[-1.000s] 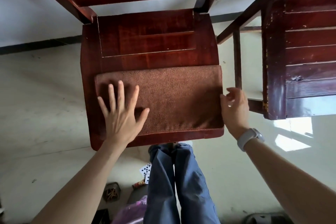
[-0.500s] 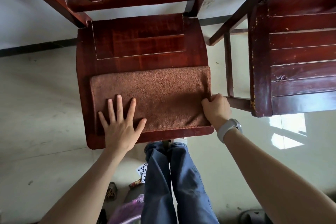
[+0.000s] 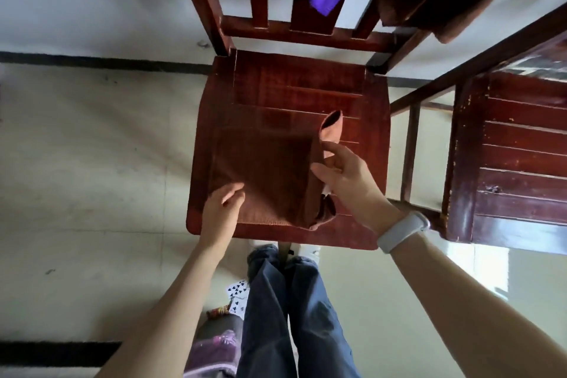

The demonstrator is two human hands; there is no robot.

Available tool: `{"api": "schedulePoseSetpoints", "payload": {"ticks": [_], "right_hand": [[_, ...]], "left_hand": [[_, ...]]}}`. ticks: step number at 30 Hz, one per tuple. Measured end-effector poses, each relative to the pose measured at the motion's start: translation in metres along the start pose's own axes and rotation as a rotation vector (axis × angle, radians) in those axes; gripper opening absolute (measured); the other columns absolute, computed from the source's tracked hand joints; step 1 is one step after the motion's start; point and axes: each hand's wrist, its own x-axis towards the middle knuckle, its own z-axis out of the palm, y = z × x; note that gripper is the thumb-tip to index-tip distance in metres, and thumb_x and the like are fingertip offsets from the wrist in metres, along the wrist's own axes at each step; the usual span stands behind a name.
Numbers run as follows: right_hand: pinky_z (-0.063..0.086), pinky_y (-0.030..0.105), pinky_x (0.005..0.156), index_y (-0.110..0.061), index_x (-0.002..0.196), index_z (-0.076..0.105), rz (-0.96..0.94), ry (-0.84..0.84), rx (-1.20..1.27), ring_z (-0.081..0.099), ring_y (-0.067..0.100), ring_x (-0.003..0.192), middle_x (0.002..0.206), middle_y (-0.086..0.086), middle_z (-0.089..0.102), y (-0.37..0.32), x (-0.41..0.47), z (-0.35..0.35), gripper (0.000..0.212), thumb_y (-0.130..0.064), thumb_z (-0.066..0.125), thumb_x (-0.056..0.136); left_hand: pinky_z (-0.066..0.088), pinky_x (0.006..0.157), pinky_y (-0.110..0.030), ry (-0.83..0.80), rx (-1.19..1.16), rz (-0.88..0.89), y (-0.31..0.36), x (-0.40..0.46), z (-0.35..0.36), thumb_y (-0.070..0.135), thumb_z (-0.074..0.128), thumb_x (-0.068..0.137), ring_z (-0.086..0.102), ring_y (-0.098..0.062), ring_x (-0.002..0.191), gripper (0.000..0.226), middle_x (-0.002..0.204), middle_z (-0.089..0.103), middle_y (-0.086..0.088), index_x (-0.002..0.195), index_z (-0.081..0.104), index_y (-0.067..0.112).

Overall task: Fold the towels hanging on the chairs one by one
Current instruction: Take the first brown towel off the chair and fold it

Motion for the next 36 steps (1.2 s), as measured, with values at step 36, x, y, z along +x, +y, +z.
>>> {"api": "schedulePoseSetpoints", "payload": {"ticks": [36], "right_hand": [[0.045,0.042,0.084,-0.02,0.121,0.048,-0.383,-0.057,-1.097,0.056,0.03,0.105,0.121,0.007,0.051,-0.018,0.116,0.126,0.032,-0.036,0.044,0.093]], "left_hand": [[0.046,0.081,-0.027,0.375,-0.05,-0.218,-0.038,0.008,-0.027,0.02,0.056,0.087,0.062,-0.022,0.088,0.018,0.091,0.07,-0.009,0.094,0.068,0.009]]}}
